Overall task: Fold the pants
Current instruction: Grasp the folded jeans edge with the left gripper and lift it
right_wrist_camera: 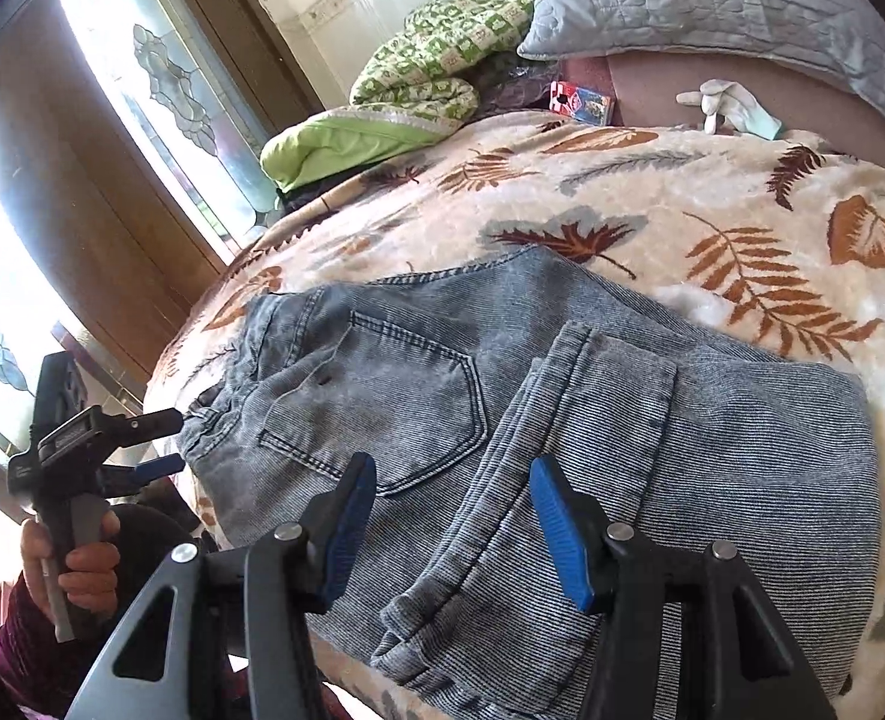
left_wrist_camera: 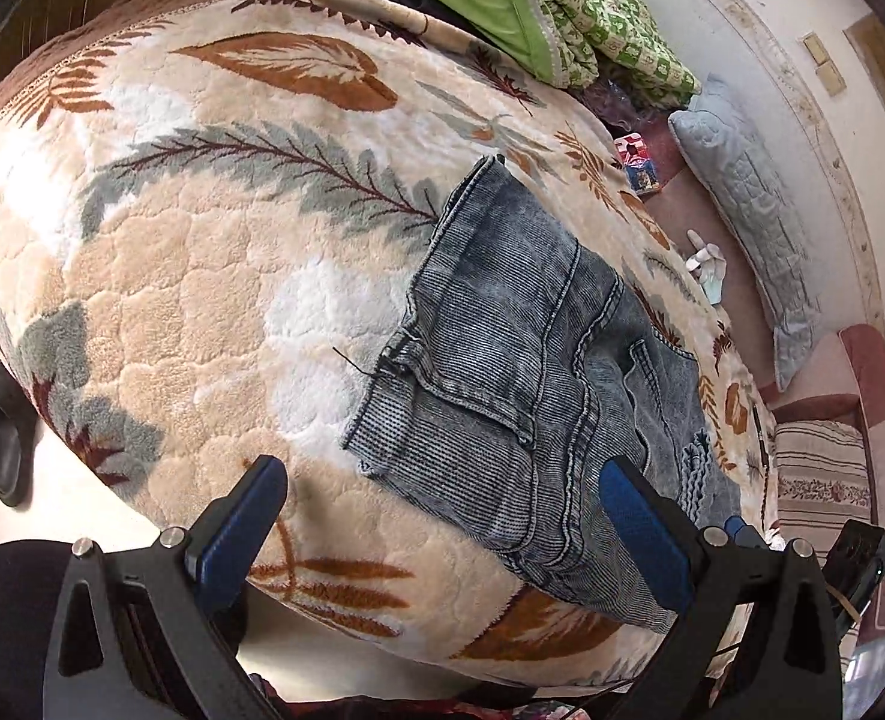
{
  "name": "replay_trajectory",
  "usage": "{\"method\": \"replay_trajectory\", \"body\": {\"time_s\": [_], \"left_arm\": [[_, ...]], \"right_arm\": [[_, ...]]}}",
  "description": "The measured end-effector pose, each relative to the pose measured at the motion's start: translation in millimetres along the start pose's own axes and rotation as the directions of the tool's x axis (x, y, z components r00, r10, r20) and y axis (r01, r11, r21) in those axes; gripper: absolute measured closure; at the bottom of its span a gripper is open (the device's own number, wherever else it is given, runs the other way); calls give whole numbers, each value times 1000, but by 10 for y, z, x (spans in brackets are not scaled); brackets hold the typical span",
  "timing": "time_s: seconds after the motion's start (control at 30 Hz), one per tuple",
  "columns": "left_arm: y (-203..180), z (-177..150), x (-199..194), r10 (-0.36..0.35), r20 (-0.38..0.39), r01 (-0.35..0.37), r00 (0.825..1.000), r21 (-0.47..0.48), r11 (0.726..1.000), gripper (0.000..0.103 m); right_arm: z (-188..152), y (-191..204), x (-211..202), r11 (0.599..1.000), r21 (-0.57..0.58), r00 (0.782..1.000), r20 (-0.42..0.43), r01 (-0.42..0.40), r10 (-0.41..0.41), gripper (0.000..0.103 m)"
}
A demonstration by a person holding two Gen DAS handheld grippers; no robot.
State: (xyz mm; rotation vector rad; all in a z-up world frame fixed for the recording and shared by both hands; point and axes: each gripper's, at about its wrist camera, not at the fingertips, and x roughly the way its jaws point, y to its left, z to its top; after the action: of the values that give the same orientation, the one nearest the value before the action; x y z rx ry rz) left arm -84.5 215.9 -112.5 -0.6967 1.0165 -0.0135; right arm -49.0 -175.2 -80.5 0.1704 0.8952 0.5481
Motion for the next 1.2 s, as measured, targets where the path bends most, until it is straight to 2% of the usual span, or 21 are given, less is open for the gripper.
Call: {"method": "replay_trajectory", "body": {"time_s": [0.1, 0.23, 0.3, 0.43, 0.6, 0.77, 0.83, 0.9, 1.03, 1.07, 1.2], "left_arm": [[34, 33, 90, -29, -35, 28, 999, -48, 998, 0], [-3, 101, 121, -72, -33, 70, 997, -71, 995, 2], [-41, 114, 147, -114, -48, 110, 992, -79, 991, 12], [-49, 103, 186, -116, -49, 111, 992, -102, 989, 14], [-4, 25, 200, -168, -74, 157, 983, -140, 978, 16], [-21, 109, 226, -188, -34, 181, 982, -156, 971, 17], [-28, 148, 248, -185, -31, 178, 982, -154, 972, 26], [-19, 165, 273, -182, -22, 176, 983, -161, 971, 46], [4, 198, 343, -175, -11, 171, 984, -157, 973, 62], [-6, 204, 345, -167, -7, 164, 986, -147, 975, 68], [-94, 198, 323, -149, 15, 150, 989, -94, 984, 80]], "right_arm": [[-7, 81, -30, 1000, -25, 1000, 25, -16, 16, 45], [-8, 96, -19, 999, -24, 999, 26, -23, 24, 45], [-8, 74, -16, 1000, -13, 999, 27, -22, 22, 45], [-3, 36, -27, 1000, -1, 999, 34, -24, 24, 45], [-5, 36, -18, 1000, -6, 999, 30, -24, 24, 45], [-8, 40, -2, 1000, -6, 999, 27, -25, 25, 45], [-17, 39, -1, 1000, -7, 999, 26, -20, 20, 45], [-18, 29, -5, 1000, -2, 999, 30, -17, 17, 45], [-13, -2, -7, 1000, 9, 999, 36, -11, 10, 45], [-12, -8, -4, 1000, 12, 999, 36, -7, 7, 45], [0, -88, -11, 999, 48, 999, 46, 19, -21, 45]]}}
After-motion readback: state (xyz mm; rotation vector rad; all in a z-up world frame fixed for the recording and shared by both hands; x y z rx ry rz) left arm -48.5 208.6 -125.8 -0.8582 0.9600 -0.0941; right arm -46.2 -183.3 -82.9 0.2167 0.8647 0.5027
